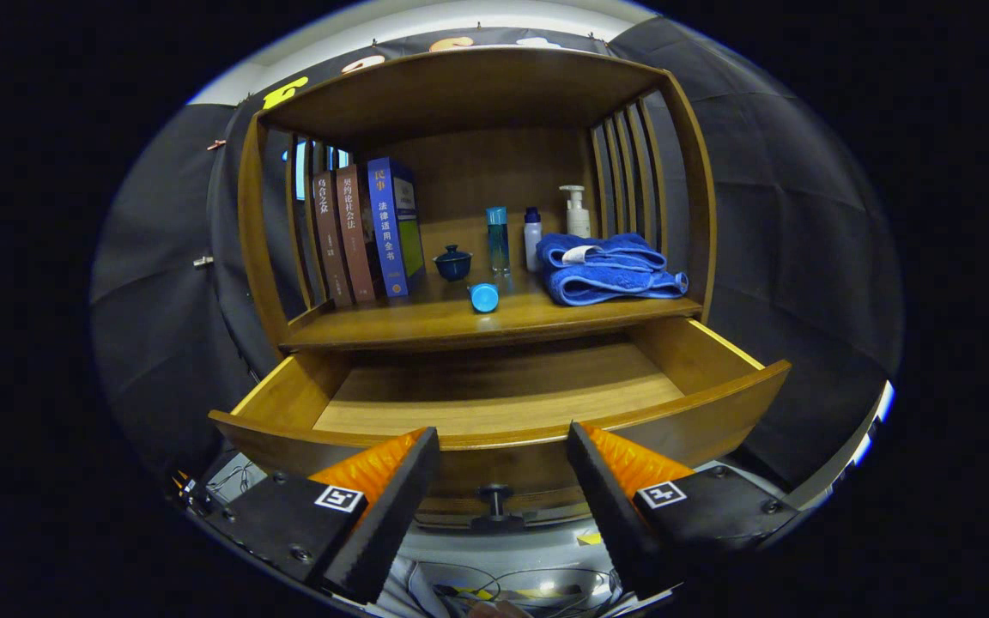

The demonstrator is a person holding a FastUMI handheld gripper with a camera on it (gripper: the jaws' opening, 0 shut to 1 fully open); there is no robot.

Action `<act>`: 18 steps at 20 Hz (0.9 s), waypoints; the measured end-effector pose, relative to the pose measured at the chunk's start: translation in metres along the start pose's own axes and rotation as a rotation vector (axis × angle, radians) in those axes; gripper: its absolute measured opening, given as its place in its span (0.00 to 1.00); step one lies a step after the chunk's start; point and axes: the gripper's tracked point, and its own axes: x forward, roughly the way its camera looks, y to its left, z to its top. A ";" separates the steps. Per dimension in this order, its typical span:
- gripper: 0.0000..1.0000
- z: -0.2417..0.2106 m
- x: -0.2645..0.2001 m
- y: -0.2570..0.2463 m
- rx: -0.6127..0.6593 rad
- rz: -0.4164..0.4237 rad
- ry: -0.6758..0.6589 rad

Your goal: Pull open the drawer, take out the items inside it, and place them on the countertop above the cabinet.

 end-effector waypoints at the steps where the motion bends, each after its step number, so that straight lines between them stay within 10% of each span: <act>1: 1.00 0.001 0.012 0.000 -0.004 -0.001 0.005; 18: 1.00 0.033 0.118 0.006 -0.002 -0.005 0.048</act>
